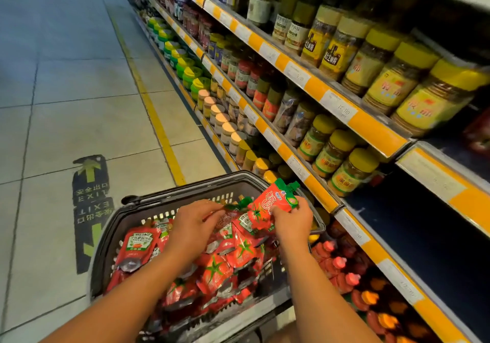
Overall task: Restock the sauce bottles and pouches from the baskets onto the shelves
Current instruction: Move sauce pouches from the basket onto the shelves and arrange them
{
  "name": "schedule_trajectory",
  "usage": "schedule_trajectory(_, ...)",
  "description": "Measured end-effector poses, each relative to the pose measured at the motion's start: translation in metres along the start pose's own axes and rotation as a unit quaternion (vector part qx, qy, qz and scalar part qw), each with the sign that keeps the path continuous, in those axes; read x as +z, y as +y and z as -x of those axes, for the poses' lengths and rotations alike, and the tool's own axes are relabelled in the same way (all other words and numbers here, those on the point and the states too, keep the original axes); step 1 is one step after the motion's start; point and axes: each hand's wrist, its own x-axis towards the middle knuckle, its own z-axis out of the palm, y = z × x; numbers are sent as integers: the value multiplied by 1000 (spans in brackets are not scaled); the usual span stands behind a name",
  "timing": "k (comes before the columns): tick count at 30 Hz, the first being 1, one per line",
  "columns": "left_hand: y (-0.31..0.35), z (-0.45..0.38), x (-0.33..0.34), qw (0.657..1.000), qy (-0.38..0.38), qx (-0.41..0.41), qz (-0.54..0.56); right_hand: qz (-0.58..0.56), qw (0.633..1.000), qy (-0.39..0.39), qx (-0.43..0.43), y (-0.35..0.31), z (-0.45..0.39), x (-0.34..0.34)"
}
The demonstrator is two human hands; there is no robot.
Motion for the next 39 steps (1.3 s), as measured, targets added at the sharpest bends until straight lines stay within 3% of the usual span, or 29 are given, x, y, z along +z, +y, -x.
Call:
schedule_trajectory(4, 27, -5, -13, 986, 20, -113, 117, -91, 995, 26, 11, -11, 8, -20)
schedule_trajectory(8, 57, -14, -24, 975, 23, -127, 181, -154, 987, 37, -2, -26, 20, -45)
schedule_trajectory(14, 112, -23, -28, 963, -26, -122, 240, -189, 980, 32, -46, -48, 46, -103)
schedule_trajectory(19, 172, -32, -14, 942, -81, -113, 304, -156, 975, 96, -124, -68, 61, -184)
schedule_trajectory(30, 323, -72, 43, 912, -217, -1, 348, -187, 940, 190, -215, -130, 72, -323)
schedule_trajectory(39, 405, -97, 99, 901, -233, 1, 367, -154, 932, 236, -228, -152, 36, -373)
